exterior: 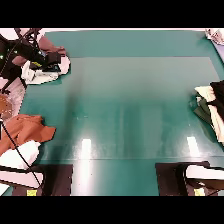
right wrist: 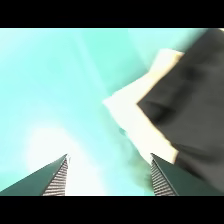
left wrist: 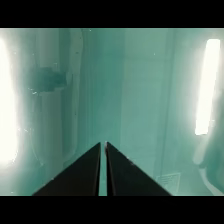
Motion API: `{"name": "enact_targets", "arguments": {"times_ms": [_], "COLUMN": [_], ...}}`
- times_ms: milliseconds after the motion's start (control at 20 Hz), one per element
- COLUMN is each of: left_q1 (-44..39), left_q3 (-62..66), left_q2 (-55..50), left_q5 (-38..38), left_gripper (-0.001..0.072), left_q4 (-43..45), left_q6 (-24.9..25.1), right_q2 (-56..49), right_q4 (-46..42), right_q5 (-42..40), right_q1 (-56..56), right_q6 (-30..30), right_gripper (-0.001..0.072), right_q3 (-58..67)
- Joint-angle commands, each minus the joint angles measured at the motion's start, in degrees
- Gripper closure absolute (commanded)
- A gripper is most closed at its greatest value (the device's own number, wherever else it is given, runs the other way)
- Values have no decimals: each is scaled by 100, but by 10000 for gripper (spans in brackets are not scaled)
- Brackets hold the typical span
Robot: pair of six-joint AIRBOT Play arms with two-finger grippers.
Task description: Fold the shirts.
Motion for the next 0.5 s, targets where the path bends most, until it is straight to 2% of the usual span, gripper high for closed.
{"name": "enact_targets", "arguments": {"times_ms": [0,450], "left_q1": [-2,-2], "left_q3": [0,0], "left_q2": [-4,-4], "left_q5": [0,0], "left_gripper": [626,626], "left_q4": [2,2], "left_q6": [-4,-7], "right_q2": [164,1556], "right_q4": [173,284], "right_q5": [-422,-1665], "right_q1": [813,1991], "right_q6": [-101,-101], "right_gripper": [143,143], "right_q3": [-387,-2524]}}
